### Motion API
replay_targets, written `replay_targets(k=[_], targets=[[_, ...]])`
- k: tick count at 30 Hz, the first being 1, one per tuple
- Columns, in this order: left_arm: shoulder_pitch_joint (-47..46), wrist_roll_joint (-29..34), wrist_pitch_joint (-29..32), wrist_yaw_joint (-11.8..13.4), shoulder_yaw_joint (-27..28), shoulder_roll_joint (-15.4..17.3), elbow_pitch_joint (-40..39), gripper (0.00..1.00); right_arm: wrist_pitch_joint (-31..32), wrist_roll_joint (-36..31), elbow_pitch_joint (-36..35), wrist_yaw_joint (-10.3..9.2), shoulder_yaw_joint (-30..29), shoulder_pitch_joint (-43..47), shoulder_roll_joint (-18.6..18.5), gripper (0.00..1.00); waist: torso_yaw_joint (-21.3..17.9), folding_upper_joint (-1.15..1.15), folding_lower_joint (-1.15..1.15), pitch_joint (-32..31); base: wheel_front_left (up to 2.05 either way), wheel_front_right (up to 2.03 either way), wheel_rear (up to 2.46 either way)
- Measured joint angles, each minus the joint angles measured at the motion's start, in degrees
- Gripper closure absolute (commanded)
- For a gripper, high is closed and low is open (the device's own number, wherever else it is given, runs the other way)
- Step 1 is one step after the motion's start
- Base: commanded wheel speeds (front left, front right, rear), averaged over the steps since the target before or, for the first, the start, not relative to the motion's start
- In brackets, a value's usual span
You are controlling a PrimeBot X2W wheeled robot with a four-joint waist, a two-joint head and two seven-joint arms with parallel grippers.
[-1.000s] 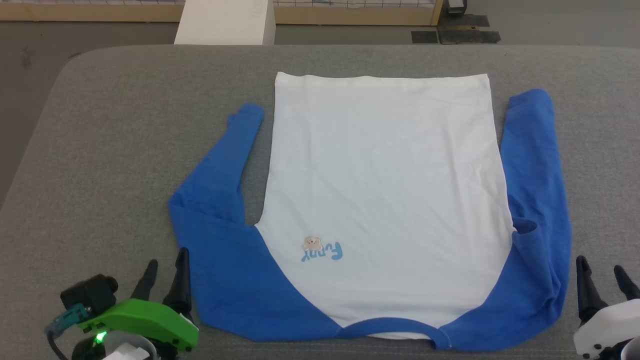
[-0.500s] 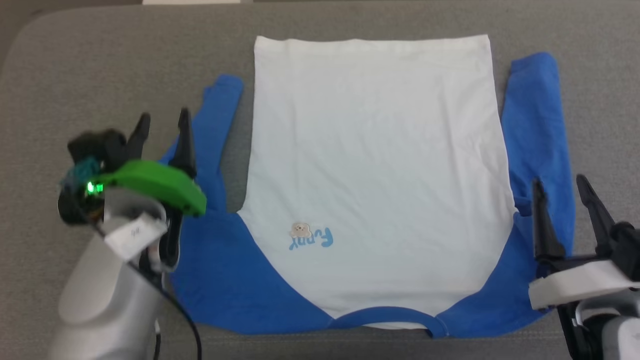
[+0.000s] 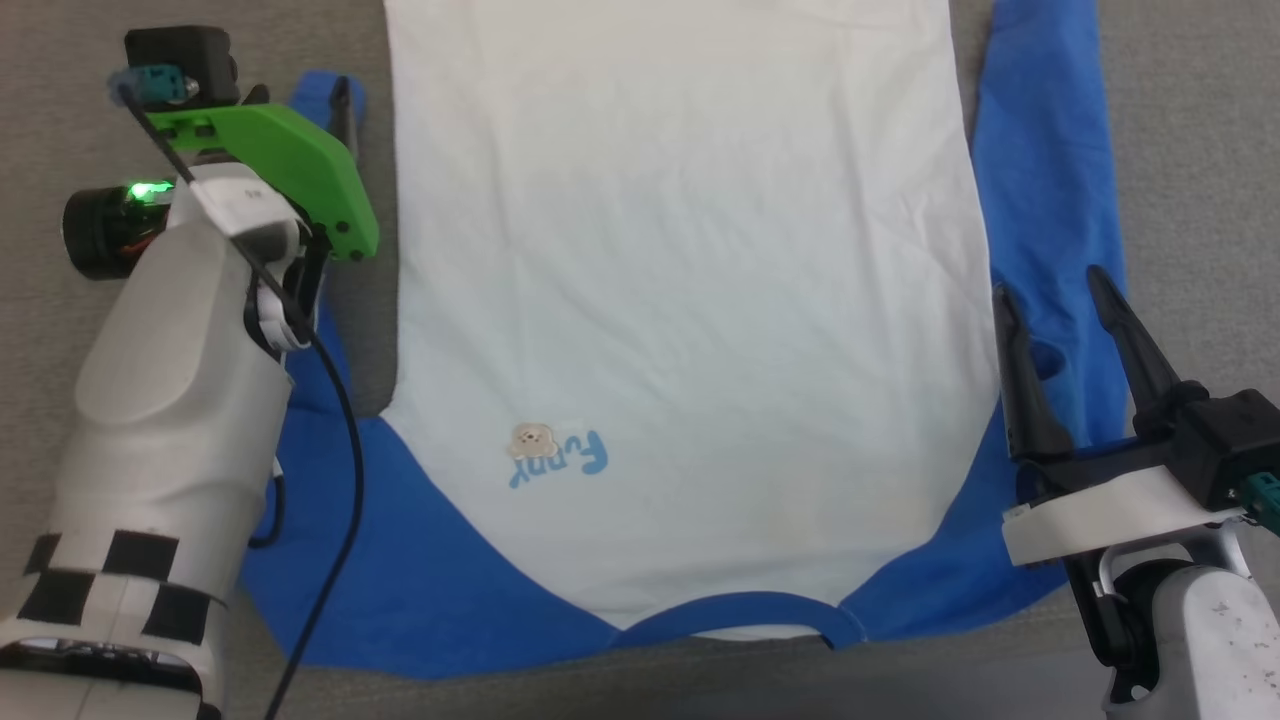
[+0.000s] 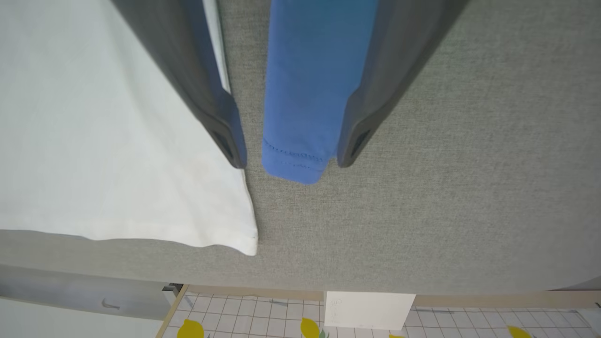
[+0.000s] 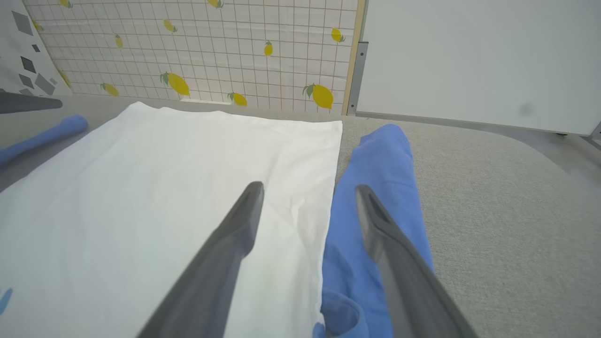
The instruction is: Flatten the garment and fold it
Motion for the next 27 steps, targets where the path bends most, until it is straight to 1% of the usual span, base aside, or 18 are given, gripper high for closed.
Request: replay_targets(k=[6,11,12,13,14,16,19,22,25,27], targets=[[-3.66,0.01,7.82,2.49,-0.4,0.57,6.09,0.0,-0.24,0.6,0.91,0.0,0.31,-0.27,0.42,0.0,-2.54,0.0,0.0,2.21,0.0,0.0,0.0],[-5.39,-0.11,13.24,3.35,-0.66,1.29,7.72,0.0,-0.75,0.87,1.57,0.0,0.18,-0.3,0.74,0.0,-3.69,0.0,0.0,2.76,0.0,0.0,0.0],[-5.41,-0.11,13.66,3.35,-0.75,1.42,7.78,0.51,-0.75,0.96,1.69,0.0,0.13,-0.3,0.78,0.0,-3.71,0.0,0.0,2.66,0.0,0.0,0.0],[-5.38,-0.13,14.01,3.34,-0.85,1.58,7.82,0.92,-0.75,1.03,1.78,0.0,0.1,-0.3,0.87,0.0,-3.7,0.0,0.0,2.48,0.0,0.0,0.0],[-5.27,-0.31,13.95,3.33,-0.88,1.75,7.73,1.0,-0.75,1.05,1.88,0.0,0.05,-0.3,0.97,0.0,-3.65,0.0,0.0,2.23,0.0,0.0,0.0],[-4.76,-0.46,12.79,3.34,-0.79,2.02,7.34,1.0,-0.75,1.1,2.12,0.0,-0.1,-0.3,1.09,0.0,-3.51,0.0,0.0,1.69,0.0,0.0,0.0],[-2.21,-0.46,6.41,4.53,0.23,2.19,5.54,1.0,-0.74,1.23,2.4,0.0,-0.54,-0.29,1.21,0.0,-3.16,0.0,0.0,0.53,0.0,0.0,0.0],[0.13,-0.57,-0.64,5.54,1.59,1.45,1.79,1.0,-0.66,1.26,2.49,0.0,-1.52,-0.06,1.31,0.0,-2.61,0.0,0.0,-1.04,0.0,0.0,0.0],[1.82,-0.97,-5.7,5.54,1.8,-0.77,-3.57,1.0,-0.27,1.37,2.42,0.0,-2.66,0.97,1.36,0.0,-1.84,0.0,0.0,-2.95,0.0,0.0,0.0],[2.76,-0.94,-7.68,4.85,0.74,-2.55,-7.89,1.0,0.1,1.37,2.22,0.0,-3.35,2.06,1.38,0.0,-1.24,0.0,0.0,-4.44,0.0,0.0,0.0]])
